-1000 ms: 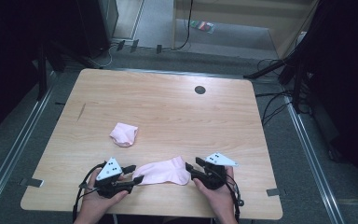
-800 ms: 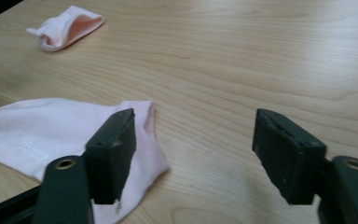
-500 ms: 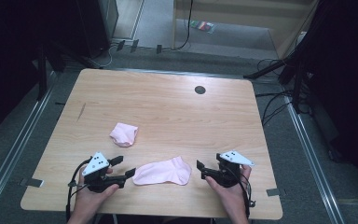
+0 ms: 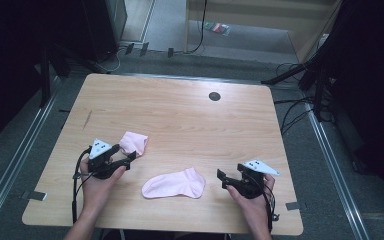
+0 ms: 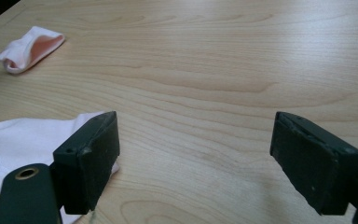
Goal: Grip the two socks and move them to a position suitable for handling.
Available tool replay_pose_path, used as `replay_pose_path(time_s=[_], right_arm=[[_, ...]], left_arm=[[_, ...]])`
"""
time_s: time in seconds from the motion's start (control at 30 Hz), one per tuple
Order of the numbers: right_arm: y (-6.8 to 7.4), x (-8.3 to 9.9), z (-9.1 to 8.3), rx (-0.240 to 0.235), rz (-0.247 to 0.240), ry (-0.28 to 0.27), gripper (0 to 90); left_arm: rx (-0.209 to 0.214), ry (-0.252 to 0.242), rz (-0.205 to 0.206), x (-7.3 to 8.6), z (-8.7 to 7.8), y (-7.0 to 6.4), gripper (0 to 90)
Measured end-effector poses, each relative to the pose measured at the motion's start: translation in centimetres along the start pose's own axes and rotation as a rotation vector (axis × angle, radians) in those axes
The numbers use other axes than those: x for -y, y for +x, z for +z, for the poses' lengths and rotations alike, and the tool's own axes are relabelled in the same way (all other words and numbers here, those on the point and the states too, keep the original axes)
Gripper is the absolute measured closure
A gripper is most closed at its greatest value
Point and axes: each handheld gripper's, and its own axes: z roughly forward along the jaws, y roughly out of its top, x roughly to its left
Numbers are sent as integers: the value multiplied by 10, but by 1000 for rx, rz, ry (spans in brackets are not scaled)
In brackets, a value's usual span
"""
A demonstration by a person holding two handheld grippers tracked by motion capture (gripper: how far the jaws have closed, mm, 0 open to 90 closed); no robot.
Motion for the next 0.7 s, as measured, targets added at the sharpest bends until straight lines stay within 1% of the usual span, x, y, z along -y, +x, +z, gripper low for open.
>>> replay_pose_path(time_s=[0.03,0.1,0.13,0.17,0.23,0.27,0.3,0.33,0.37,0.43,0.47,0.5,0.53,0.57,0.6,0.63,0.67,0.7], right_arm=[[-1,0,0,6,5,0,157],[-3,1,-1,10,9,-1,162],[-3,1,-1,12,12,1,165],[-4,1,-1,13,13,1,168],[-4,1,-1,15,16,4,170],[-4,1,-1,15,15,7,172],[-4,1,-1,15,15,7,172],[-4,1,-1,13,14,9,173],[-4,1,-1,13,14,9,173],[-3,2,-1,15,12,12,177],[-2,2,-1,14,11,14,179],[-2,2,-1,14,11,14,179],[-2,2,0,12,7,12,179],[-2,2,0,12,7,15,180],[-1,3,1,12,9,22,182],[-1,3,1,12,9,22,182],[-1,3,2,13,8,26,183],[-1,3,2,16,11,30,184]], left_arm=[[-14,7,-10,-1,3,1,280],[-47,31,-14,-3,9,3,285],[-81,40,-17,-4,14,4,299],[-98,50,-20,-5,16,4,341],[-100,73,-23,-7,20,5,362],[-113,91,-18,-7,24,5,378],[-113,91,-18,-7,24,5,383],[-114,121,-18,-6,29,5,390],[-114,121,-18,-6,29,5,394],[-126,151,-16,-4,32,5,407],[-138,170,-20,-4,33,4,434],[-138,170,-20,-4,33,4,447],[-151,174,-15,-4,33,3,447],[-155,177,-4,-4,34,1,466],[-169,174,17,-3,35,-1,499],[-169,174,17,-3,35,-1,518],[-165,177,24,-3,35,-2,518],[-160,175,33,-3,35,-3,564]])
